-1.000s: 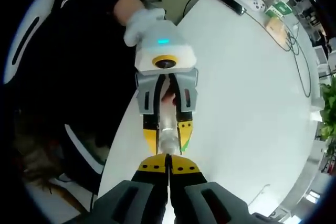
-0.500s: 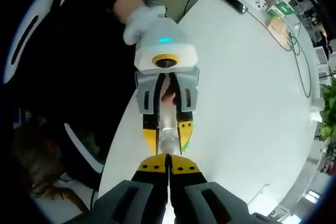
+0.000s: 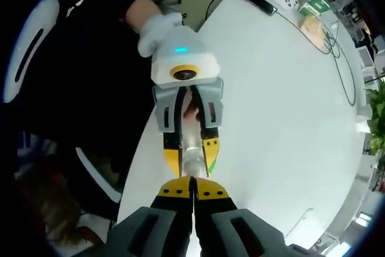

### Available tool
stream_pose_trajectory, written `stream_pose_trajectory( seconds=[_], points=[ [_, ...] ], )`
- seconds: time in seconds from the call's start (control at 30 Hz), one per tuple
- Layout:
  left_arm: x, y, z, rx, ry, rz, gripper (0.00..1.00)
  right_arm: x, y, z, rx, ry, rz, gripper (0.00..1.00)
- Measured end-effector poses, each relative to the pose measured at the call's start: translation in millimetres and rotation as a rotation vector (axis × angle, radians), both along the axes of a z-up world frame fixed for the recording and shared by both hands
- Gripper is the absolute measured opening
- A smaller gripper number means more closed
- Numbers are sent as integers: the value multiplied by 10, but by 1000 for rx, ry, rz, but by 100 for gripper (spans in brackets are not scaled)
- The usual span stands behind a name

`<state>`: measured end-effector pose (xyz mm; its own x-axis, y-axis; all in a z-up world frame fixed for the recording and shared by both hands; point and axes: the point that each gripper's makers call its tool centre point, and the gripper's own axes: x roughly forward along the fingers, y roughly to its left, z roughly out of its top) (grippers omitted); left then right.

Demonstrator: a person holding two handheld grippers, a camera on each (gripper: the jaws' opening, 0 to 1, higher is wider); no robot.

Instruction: Clamp pump bottle remove cover press pump head put on cover

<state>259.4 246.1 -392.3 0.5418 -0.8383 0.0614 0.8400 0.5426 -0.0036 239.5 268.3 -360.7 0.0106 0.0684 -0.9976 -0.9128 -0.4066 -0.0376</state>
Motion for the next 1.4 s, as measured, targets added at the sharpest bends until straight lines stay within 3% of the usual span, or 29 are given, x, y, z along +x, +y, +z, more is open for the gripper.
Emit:
stream_pose_trajectory(
  seconds=[1.4],
  points=[
    [-1,-6,5,3,-3,-1,15,-2,9,0,-7,-14,20,0]
  ],
)
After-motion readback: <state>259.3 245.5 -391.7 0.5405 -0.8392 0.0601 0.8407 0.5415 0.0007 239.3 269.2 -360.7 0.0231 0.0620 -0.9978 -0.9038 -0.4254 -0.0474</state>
